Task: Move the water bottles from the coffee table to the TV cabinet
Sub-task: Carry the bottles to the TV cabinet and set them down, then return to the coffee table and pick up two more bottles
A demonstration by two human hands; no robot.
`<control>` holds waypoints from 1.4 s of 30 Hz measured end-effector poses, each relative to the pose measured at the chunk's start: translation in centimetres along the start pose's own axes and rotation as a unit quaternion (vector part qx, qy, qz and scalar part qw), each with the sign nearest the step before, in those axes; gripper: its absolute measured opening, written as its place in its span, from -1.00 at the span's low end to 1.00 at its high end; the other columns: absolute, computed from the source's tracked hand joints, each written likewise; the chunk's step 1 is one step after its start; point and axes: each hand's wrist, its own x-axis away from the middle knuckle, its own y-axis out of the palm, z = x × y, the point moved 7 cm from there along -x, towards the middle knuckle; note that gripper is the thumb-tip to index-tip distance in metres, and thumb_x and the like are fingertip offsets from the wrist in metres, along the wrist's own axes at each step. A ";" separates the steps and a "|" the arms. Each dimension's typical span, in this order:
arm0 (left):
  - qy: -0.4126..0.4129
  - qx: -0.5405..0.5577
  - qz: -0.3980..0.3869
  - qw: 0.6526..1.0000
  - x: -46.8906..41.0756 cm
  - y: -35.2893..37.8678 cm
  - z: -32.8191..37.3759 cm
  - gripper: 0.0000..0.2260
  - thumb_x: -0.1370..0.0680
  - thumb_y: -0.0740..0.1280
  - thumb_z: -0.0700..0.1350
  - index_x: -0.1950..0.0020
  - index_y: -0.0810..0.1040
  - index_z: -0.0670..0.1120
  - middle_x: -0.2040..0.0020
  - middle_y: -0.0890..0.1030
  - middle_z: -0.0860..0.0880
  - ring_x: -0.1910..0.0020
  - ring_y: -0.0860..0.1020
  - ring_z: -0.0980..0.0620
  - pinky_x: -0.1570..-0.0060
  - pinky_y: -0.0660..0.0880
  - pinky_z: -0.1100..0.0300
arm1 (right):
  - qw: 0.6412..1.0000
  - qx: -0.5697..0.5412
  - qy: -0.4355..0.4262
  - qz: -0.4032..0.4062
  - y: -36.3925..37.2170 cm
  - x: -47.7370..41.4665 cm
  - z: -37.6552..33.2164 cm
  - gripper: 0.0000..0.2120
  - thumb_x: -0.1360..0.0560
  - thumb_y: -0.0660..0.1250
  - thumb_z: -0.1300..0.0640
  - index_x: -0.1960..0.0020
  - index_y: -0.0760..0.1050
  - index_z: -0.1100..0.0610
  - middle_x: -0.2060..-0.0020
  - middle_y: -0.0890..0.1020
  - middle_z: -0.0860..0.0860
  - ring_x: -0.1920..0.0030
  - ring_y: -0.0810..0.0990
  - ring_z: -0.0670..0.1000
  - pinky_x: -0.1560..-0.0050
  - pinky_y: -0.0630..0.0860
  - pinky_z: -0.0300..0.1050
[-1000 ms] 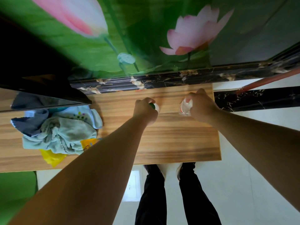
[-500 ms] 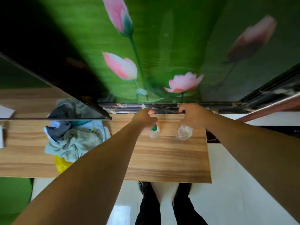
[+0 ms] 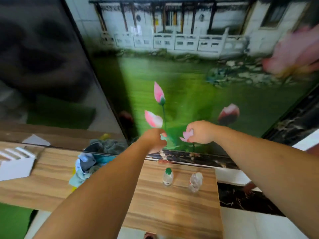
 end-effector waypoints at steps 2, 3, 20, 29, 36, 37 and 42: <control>-0.026 -0.004 0.032 0.999 2.0 -1.4 -0.8 -0.72 -0.45 0.32 -0.07 -0.15 0.56 0.01 -0.11 0.61 -0.08 -0.05 0.56 -0.08 0.03 0.39 0.24 | 1.000 -0.019 -0.024 0.000 -0.4 0.3 -1.5 -0.65 -0.50 0.29 0.10 -0.25 0.47 0.19 -0.04 0.65 0.23 0.04 0.62 0.16 -0.01 0.54 -0.10; -0.044 -0.003 0.046 0.998 3.3 -1.9 -1.2 -0.72 -0.44 0.32 -0.07 -0.15 0.57 0.01 -0.10 0.62 -0.08 -0.02 0.56 -0.07 0.02 0.41 0.23 | 0.999 -0.026 -0.043 0.005 -0.5 0.6 -2.4 -0.63 -0.49 0.30 0.13 -0.28 0.44 0.15 0.03 0.67 0.22 0.17 0.62 0.12 0.12 0.57 -0.12; -0.395 0.128 0.298 0.860 39.6 2.9 -8.5 -0.72 -0.47 0.31 -0.08 -0.18 0.56 -0.02 -0.11 0.59 -0.11 -0.02 0.56 -0.10 0.02 0.52 0.10 | 0.901 0.108 -0.416 -0.064 13.8 14.2 -27.1 -0.68 -0.53 0.24 -0.14 -0.02 0.53 0.10 -0.01 0.63 0.11 -0.05 0.55 0.15 0.06 0.39 -0.09; -0.579 0.168 0.405 0.687 66.2 13.4 -6.0 -0.73 -0.50 0.28 -0.10 -0.19 0.54 -0.02 -0.17 0.56 -0.10 -0.09 0.54 -0.10 -0.05 0.48 0.12 | 0.754 0.202 -0.615 -0.110 25.4 35.0 -37.0 -0.68 -0.52 0.23 -0.11 -0.12 0.51 0.08 -0.09 0.61 0.07 -0.09 0.53 0.12 0.09 0.36 -0.12; -0.642 0.172 0.454 0.593 79.4 22.9 4.3 -0.72 -0.50 0.27 -0.06 -0.21 0.52 0.00 -0.19 0.53 -0.07 -0.09 0.52 -0.06 -0.06 0.50 0.09 | 0.657 0.250 -0.701 -0.125 30.8 51.1 -34.0 -0.61 -0.54 0.23 -0.10 -0.23 0.48 0.12 -0.19 0.58 0.13 -0.19 0.51 0.15 -0.13 0.41 -0.06; -0.646 0.174 0.460 0.584 80.7 24.2 6.0 -0.72 -0.50 0.27 -0.06 -0.21 0.52 0.01 -0.18 0.53 -0.07 -0.07 0.53 -0.05 -0.03 0.51 0.10 | 0.646 0.257 -0.707 -0.128 31.4 53.0 -33.2 -0.61 -0.54 0.24 -0.10 -0.24 0.48 0.12 -0.19 0.58 0.13 -0.19 0.51 0.15 -0.14 0.40 -0.07; -0.684 0.178 0.488 0.512 87.9 31.1 14.6 -0.72 -0.46 0.24 -0.04 -0.16 0.54 0.04 -0.12 0.55 -0.02 0.08 0.50 0.03 0.12 0.46 0.15 | 0.595 0.264 -0.744 -0.149 34.7 63.2 -30.1 -0.59 -0.54 0.23 -0.14 -0.26 0.45 0.09 -0.21 0.57 0.09 -0.20 0.50 0.13 -0.08 0.37 -0.12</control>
